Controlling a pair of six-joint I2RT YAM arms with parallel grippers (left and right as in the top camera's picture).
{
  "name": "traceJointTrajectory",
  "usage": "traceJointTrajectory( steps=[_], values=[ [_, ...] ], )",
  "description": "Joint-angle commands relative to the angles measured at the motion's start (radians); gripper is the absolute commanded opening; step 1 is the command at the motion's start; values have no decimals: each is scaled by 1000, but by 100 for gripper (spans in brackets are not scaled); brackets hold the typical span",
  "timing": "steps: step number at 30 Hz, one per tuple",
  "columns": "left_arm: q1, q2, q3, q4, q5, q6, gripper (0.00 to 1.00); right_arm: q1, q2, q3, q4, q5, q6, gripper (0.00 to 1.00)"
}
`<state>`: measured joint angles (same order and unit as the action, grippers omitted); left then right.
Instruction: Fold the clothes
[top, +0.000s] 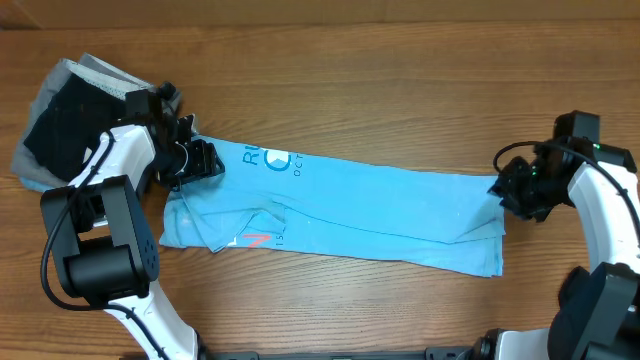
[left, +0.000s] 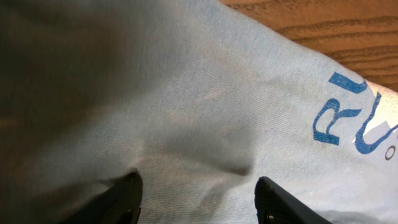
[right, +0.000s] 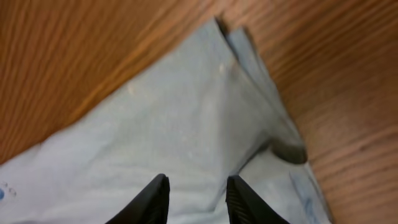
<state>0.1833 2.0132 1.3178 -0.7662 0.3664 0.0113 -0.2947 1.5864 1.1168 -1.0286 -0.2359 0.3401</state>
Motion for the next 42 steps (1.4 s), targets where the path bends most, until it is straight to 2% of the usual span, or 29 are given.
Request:
traceJointTrajectory(
  steps=[1,3,6,9,11,14,16,18,21,25,30,34,38,42],
  values=[
    [-12,55,-52,-6,-7,15,62,-9,11,-52,56,20,6,33],
    [-12,55,-52,-3,-7,15,62,-9,30,-92,90,44,27,33],
    [-12,55,-52,-3,-7,15,62,-10,63,-142,137,63,39,22],
    [-12,55,-52,-4,-6,15,62,-10,68,-147,106,64,38,18],
    [-12,55,-52,-3,-6,15,62,-12,64,-127,38,64,31,4],
    [-12,55,-52,-6,-6,15,62,-14,53,-59,-135,114,31,4],
    [-12,55,-52,-6,-6,15,62,-15,39,-21,-185,164,31,4],
    [-12,55,-52,-4,-6,11,62,-16,23,-10,-159,159,31,4],
    [-12,55,-52,-3,-6,11,62,-14,29,-18,-38,129,31,11],
    [-12,55,-52,-3,-6,11,62,-14,55,-70,108,126,37,9],
    [-12,55,-52,-3,-6,11,62,-14,84,-146,154,119,50,4],
    [-12,55,-52,-3,-6,11,62,-14,88,-193,162,115,45,4],
    [-12,55,-52,-7,-6,11,62,-16,81,-174,10,116,46,4],
    [-12,55,-52,-6,2,11,62,-16,45,-80,-152,123,46,4]
  ],
)
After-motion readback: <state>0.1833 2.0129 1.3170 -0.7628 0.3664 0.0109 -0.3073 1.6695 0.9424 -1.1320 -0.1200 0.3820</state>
